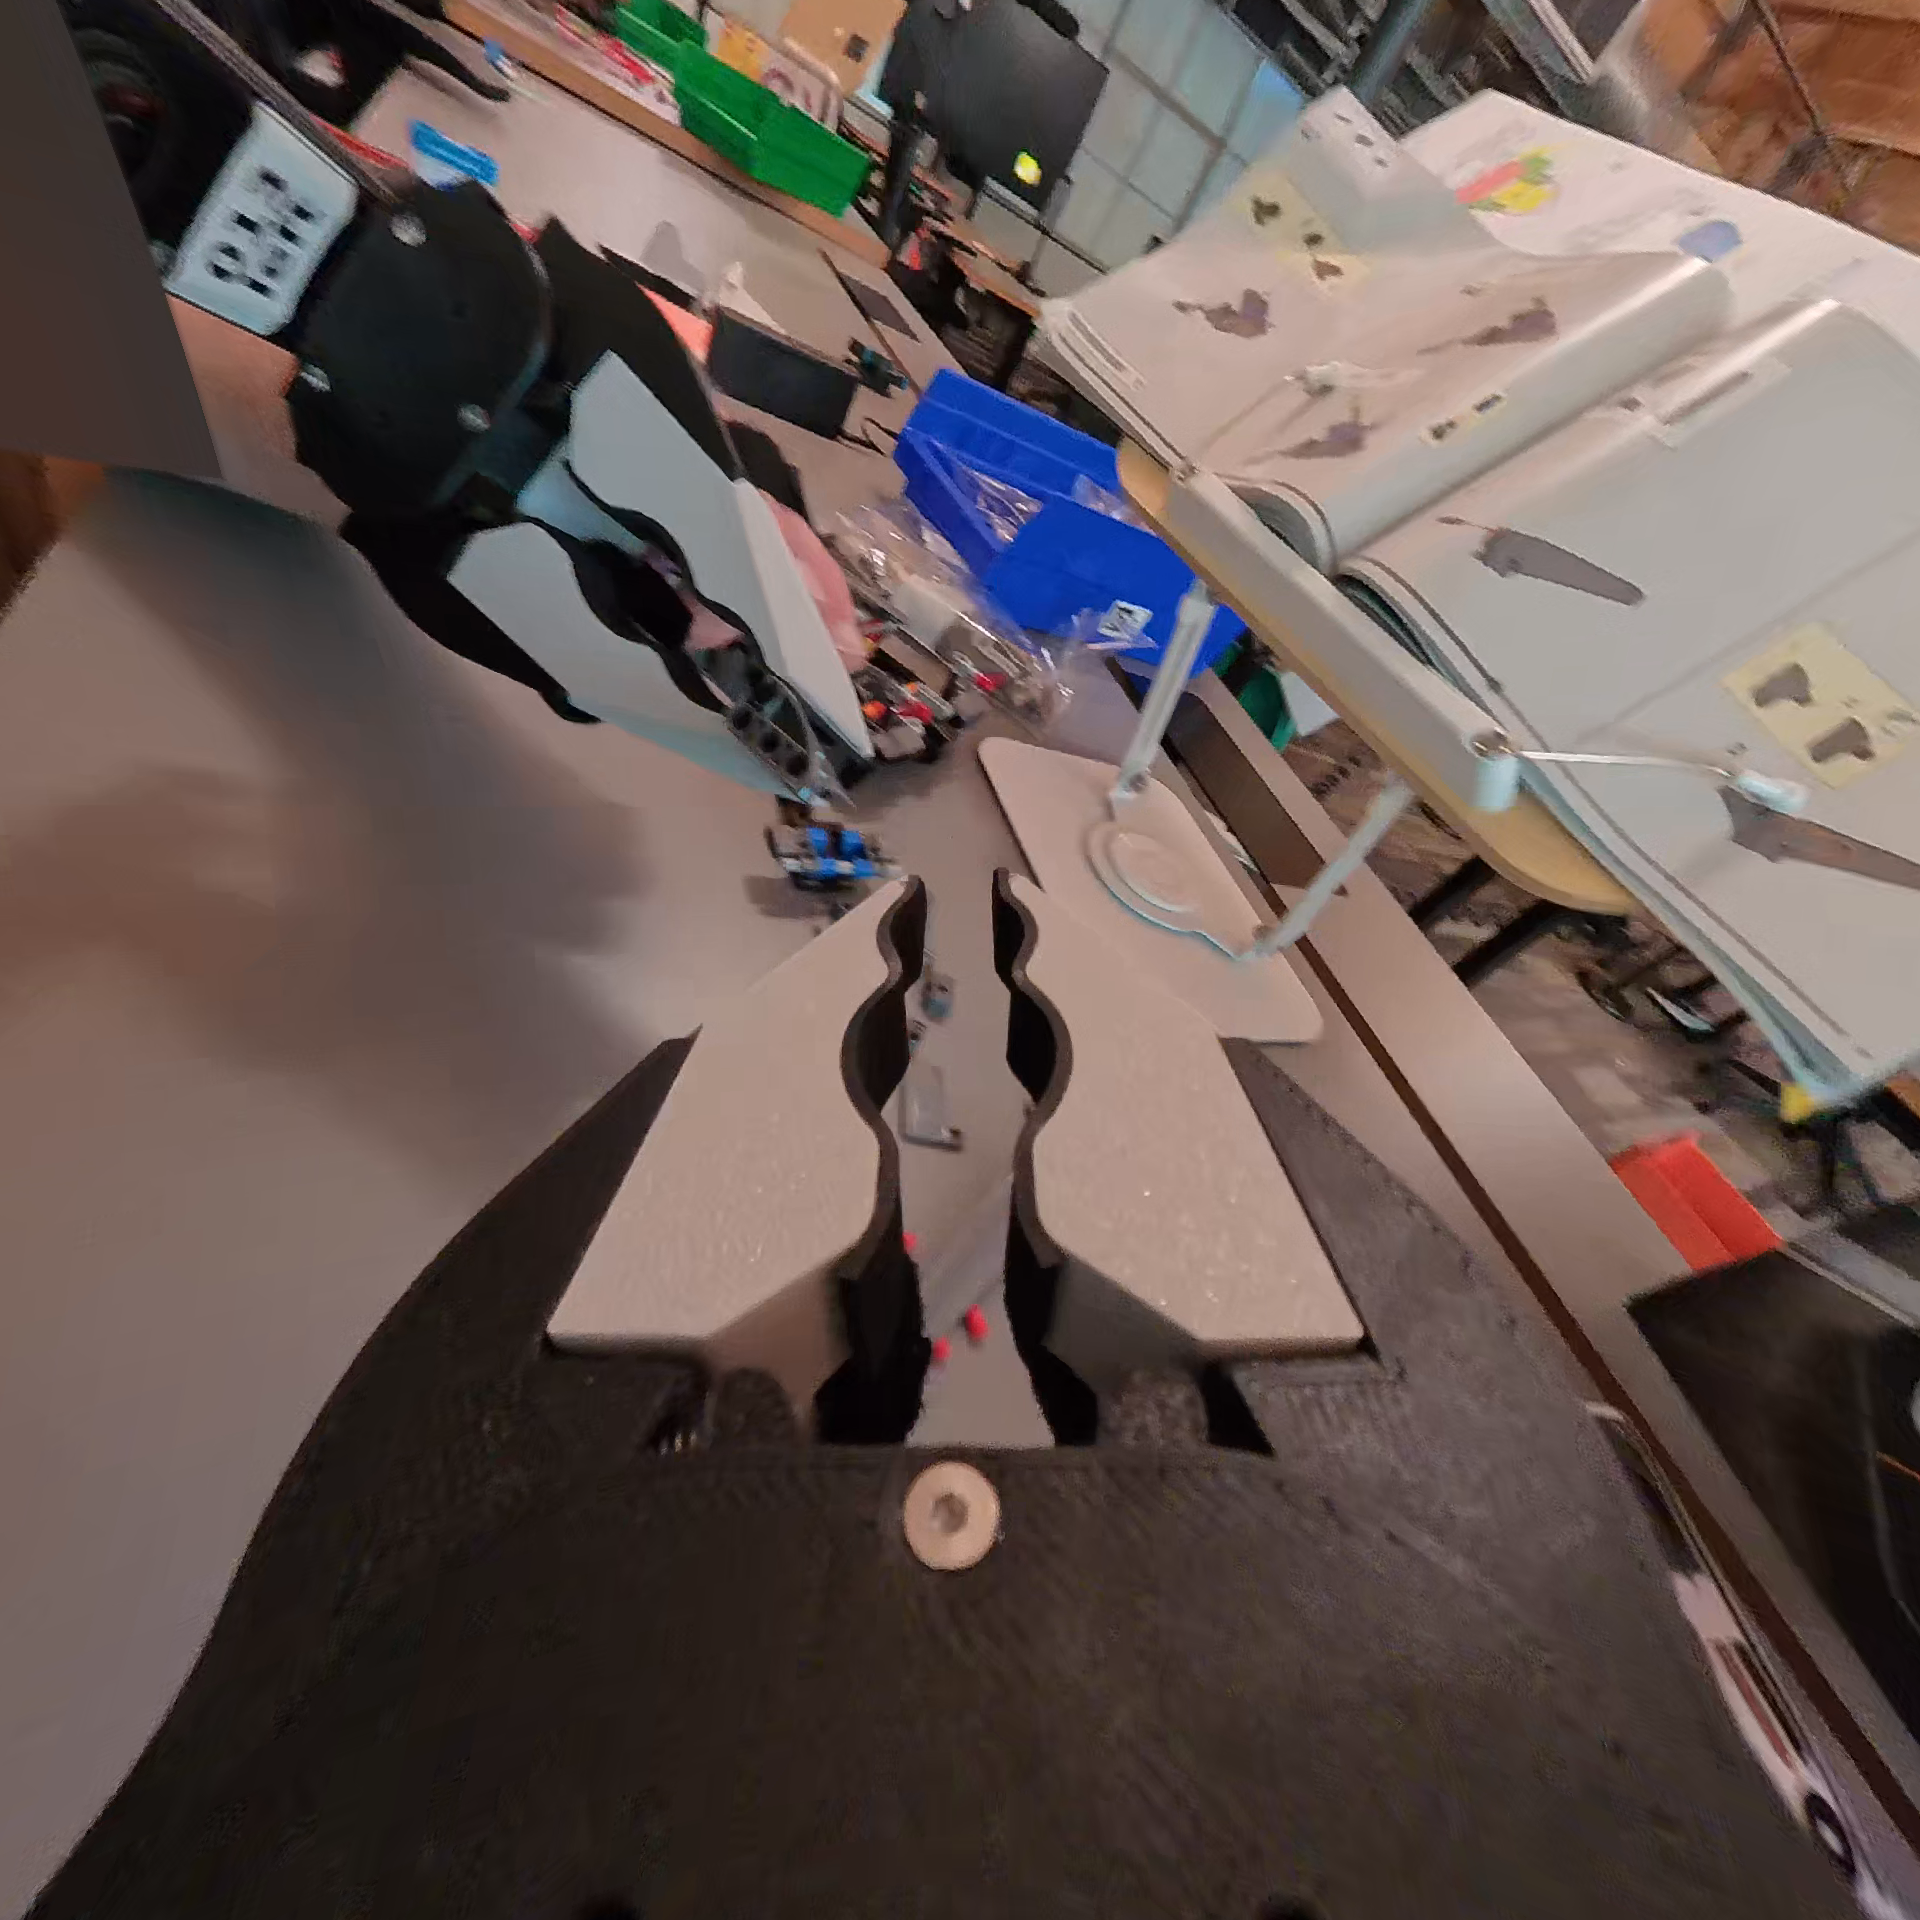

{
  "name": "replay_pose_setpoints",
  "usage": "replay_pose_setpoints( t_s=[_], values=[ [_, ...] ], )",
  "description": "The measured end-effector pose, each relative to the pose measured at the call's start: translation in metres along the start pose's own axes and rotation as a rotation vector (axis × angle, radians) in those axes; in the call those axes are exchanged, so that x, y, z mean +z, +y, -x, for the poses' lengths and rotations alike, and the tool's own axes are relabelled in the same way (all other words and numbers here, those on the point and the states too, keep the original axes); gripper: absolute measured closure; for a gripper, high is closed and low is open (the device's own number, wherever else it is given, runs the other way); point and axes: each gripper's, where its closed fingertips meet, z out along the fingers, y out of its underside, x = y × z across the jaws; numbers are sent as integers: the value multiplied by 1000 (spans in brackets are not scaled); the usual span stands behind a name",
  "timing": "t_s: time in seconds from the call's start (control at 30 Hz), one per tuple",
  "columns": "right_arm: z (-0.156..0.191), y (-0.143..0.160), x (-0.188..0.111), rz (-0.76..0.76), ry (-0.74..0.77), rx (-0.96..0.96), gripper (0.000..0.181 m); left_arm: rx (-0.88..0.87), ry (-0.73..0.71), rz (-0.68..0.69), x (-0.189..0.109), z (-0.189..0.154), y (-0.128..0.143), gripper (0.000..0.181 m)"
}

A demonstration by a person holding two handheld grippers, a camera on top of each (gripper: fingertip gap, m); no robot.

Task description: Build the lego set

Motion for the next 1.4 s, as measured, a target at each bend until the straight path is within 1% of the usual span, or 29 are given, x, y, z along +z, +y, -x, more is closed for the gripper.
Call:
replay_pose_setpoints(
  t_s=[0.07,0.17,0.23,0.3,0.33,0.43,0.5,0.6,0.67,0.77,0.83,0.93,1.03,1.4],
  values=[
    [-16,8,-6,32,41,0,174,2,-6,16,3,-1,4,174],
    [-41,18,-24,89,95,26,176,10,29,30,8,-15,9,174],
    [-47,21,-37,136,103,66,176,55,32,38,8,-19,8,174],
    [-36,21,-46,175,70,124,175,52,41,41,6,-19,6,174],
    [-27,25,-49,218,50,150,174,39,48,33,5,-20,3,174],
    [10,56,-57,388,6,211,171,50,83,48,4,-27,4,174],
    [30,78,-66,483,8,251,170,62,120,68,5,-34,6,174],
    [51,100,-75,529,7,362,170,51,168,87,7,-44,6,173],
    [55,115,-84,572,32,405,170,59,171,90,8,-47,5,174],
    [61,123,-89,560,32,498,168,49,183,92,9,-50,4,173],
    [59,132,-90,591,59,495,167,43,193,95,10,-53,4,174],
    [60,137,-87,599,58,507,168,36,201,95,12,-55,4,174],
    [61,146,-85,642,60,502,169,39,203,98,12,-56,5,174],
    [61,146,-79,630,28,473,179,33,216,101,15,-61,7,174]
  ],
)
